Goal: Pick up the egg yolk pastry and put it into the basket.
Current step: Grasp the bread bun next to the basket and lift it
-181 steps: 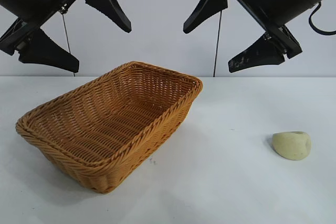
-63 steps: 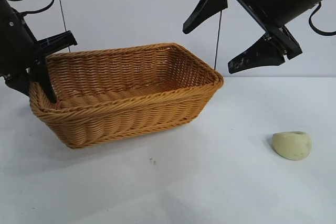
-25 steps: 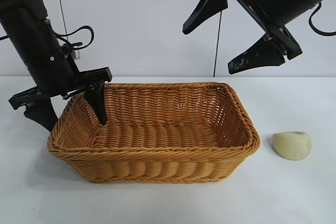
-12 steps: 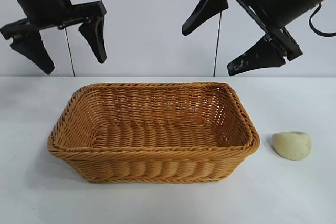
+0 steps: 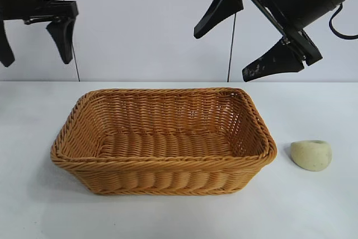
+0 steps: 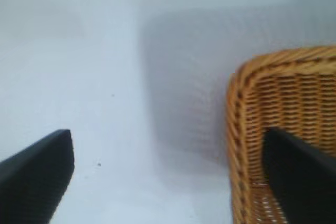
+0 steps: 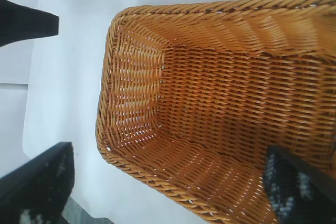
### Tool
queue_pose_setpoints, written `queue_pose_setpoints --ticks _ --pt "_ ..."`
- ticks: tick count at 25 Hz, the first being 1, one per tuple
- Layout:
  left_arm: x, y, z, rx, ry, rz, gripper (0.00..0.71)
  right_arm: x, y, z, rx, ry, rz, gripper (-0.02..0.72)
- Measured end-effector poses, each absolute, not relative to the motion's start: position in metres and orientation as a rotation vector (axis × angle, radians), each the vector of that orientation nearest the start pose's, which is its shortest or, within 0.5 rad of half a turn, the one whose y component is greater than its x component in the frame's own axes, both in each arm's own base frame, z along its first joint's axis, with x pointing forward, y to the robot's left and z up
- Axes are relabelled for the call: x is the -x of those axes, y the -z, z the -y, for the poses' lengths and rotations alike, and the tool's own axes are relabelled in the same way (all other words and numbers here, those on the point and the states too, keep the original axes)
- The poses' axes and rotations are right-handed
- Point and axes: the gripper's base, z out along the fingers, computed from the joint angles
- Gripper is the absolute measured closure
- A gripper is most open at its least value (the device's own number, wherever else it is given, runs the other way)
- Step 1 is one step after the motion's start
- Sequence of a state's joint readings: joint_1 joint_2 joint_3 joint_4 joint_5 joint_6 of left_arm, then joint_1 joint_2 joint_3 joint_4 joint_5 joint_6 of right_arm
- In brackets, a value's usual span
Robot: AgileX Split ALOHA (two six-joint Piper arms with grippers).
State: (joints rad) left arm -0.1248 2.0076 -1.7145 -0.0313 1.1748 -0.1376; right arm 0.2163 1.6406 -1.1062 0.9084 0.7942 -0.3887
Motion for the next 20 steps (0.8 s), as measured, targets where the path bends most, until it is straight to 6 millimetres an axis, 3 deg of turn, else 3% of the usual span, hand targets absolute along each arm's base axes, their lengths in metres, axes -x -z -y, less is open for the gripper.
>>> queue_pose_setpoints --ticks 5,13,17,20 --pt "-0.418 -0.243 0.021 0.096 0.048 -2.983 0.015 -0.315 -0.25 -0.122 0.067 -0.976 -2.607 0.008" --pt "-0.406 -0.253 0.018 0.086 0.063 -2.975 0.015 -0.315 -0.25 -0.122 0.067 -0.976 -2.607 0.008" --pt "-0.378 -0.27 0.018 0.085 0.074 -2.966 0.015 -0.315 -0.25 -0.122 0.067 -0.977 -2.607 0.008" --pt "-0.331 -0.288 0.016 0.039 0.07 -2.958 0.015 -0.315 -0.25 -0.122 0.067 -0.977 -2.607 0.008"
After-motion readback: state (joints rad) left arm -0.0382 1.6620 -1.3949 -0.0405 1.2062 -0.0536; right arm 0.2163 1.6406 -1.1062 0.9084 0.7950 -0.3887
